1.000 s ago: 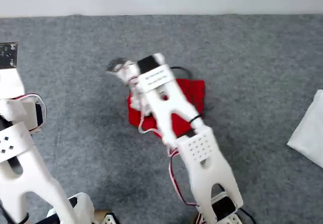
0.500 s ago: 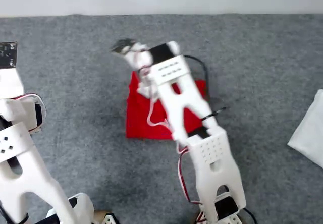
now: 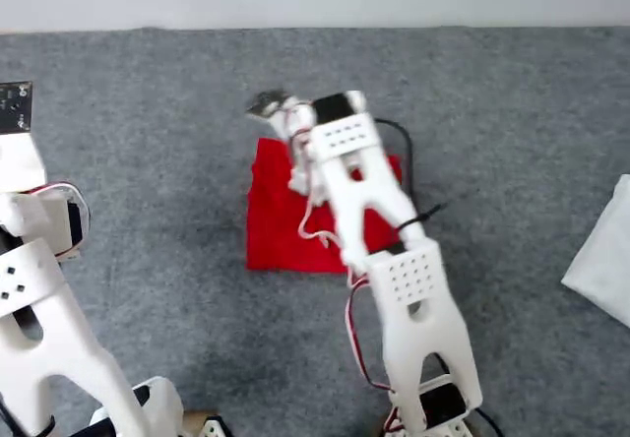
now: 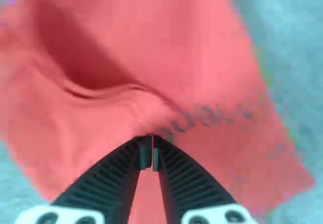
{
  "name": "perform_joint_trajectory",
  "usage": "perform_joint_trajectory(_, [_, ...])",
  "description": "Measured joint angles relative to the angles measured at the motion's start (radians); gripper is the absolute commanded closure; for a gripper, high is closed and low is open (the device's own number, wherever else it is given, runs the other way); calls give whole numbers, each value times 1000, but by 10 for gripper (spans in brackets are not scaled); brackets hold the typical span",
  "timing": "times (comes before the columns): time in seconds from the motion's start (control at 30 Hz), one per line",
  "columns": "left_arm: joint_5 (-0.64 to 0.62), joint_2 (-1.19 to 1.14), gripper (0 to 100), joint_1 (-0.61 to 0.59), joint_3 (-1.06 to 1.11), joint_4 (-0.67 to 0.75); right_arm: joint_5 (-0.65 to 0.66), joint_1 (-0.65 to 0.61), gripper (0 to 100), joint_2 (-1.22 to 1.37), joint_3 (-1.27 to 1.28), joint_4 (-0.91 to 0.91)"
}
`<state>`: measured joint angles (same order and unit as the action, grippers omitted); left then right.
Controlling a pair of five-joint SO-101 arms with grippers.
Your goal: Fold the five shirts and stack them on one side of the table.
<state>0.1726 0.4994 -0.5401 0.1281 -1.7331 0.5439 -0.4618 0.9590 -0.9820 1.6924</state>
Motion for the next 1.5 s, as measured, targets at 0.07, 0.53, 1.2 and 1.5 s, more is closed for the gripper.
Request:
perform_joint_trajectory(0.07, [0, 0, 992, 0, 0, 0, 0, -55, 988, 0, 0, 29])
perform_joint_trajectory(0.53, [0, 0, 992, 0, 0, 0, 0, -163, 988, -227, 0, 60])
perform_joint_trajectory(1.2, [0, 0, 992, 0, 0, 0, 29, -190, 988, -72, -14, 61])
perform_joint_trajectory(1.5, [0, 0, 992, 0, 0, 0, -87, -97, 988, -144, -20, -83])
